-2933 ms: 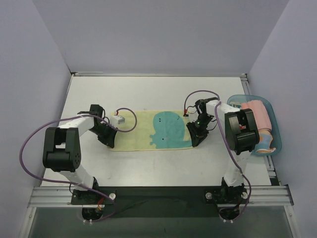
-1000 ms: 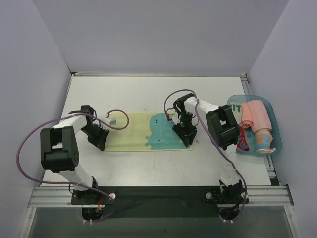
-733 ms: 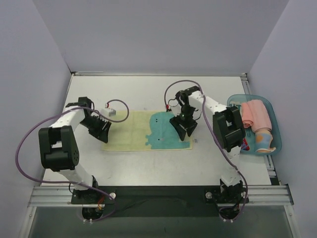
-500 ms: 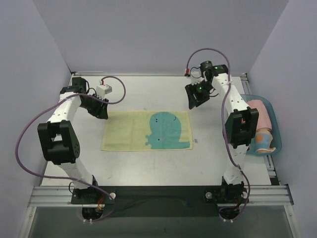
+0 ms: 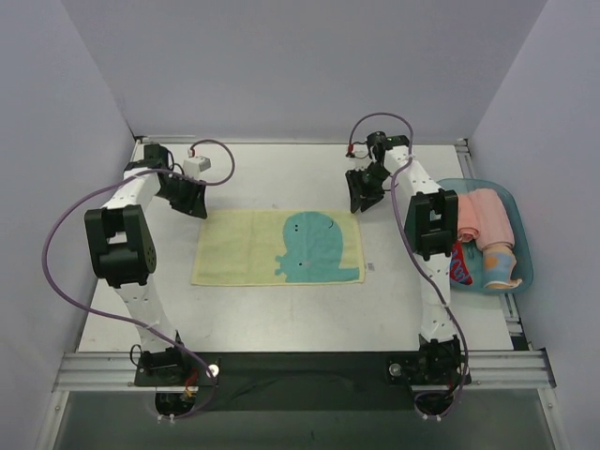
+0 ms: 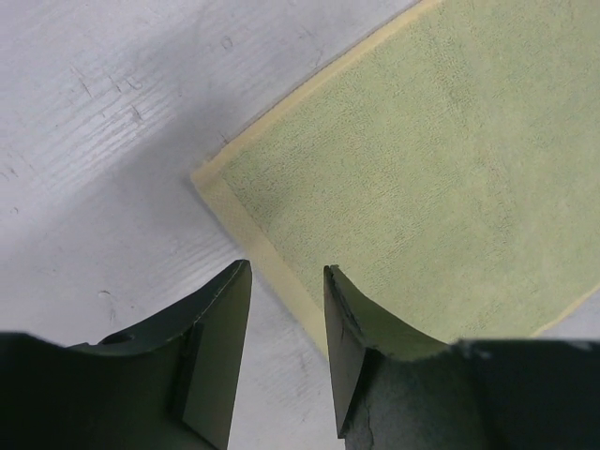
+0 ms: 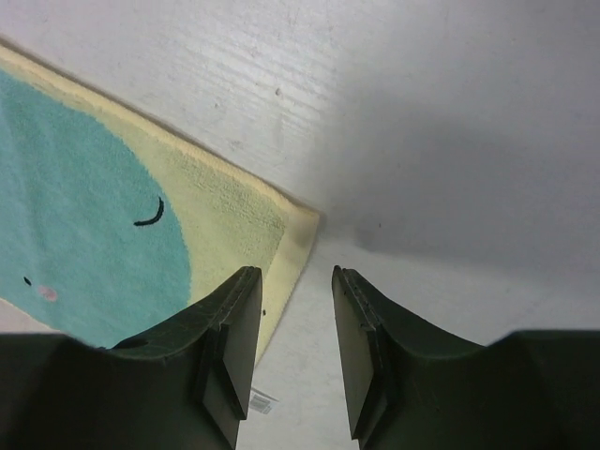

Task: Roll the towels
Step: Fold the towel

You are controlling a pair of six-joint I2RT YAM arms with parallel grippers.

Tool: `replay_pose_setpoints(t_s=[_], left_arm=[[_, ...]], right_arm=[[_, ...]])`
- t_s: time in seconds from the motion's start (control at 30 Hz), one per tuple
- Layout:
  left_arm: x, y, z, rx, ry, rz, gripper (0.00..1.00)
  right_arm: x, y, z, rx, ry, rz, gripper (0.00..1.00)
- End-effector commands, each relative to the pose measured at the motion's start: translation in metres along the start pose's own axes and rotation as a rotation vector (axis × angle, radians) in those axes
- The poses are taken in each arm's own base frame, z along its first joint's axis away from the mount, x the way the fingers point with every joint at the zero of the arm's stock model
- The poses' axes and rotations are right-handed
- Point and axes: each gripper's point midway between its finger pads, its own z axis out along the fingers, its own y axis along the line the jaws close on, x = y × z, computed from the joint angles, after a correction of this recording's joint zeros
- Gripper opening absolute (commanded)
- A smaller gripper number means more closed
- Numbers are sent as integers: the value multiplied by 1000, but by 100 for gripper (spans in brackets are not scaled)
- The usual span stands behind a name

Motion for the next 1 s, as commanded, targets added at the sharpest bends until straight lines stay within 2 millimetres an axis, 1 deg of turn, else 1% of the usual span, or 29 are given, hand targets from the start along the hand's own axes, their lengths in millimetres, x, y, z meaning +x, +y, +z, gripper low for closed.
replay_pose_setpoints(t_s=[0.0, 0.07, 0.1, 0.27, 0.5, 0.53, 0.6, 0.7, 0.73, 0.77, 0.8, 0.83, 0.87, 0.93, 0.97], left_arm=[[-21, 13, -7, -46, -62, 25, 48], [-18, 15, -6, -47, -56, 20, 48], [-18, 16, -6, -48, -56, 20, 48], [-18, 18, -7, -56, -55, 34, 49], [-21, 25, -5, -69, -56, 29, 50], [-22, 26, -3, -68, -54, 28, 50], [-25, 29, -3, -80, -57, 25, 50], [-25, 37, 3, -96, -46, 13, 50], [-26, 39, 4, -98, -48, 13, 49], [-26, 40, 5, -102, -45, 8, 49], [-25, 42, 9, -99, -40, 2, 48], [-29, 43, 9, -103, -47, 7, 48], [-30, 44, 11, -107, -44, 2, 48], [-34, 47, 15, -111, -49, 7, 47], [-37, 45, 18, -106, -51, 13, 47]], right_arm=[[-20, 5, -11, 20, -61, 5, 37], [-20, 5, -4, 28, -52, 4, 37], [-18, 2, 3, 35, -37, 9, 38], [-14, 2, 14, 62, -8, -8, 39], [0, 4, 31, 103, 58, -48, 38], [3, 6, 34, 103, 68, -52, 38], [6, 5, 38, 110, 82, -54, 35], [7, 4, 40, 116, 89, -58, 26], [7, 4, 40, 116, 88, -62, 22], [7, 4, 39, 119, 89, -62, 14], [7, 4, 39, 119, 89, -62, 11], [8, 3, 38, 119, 90, -60, 8], [7, 4, 39, 120, 89, -62, 0], [8, 3, 37, 125, 89, -62, 0], [7, 3, 36, 125, 87, -66, 0]])
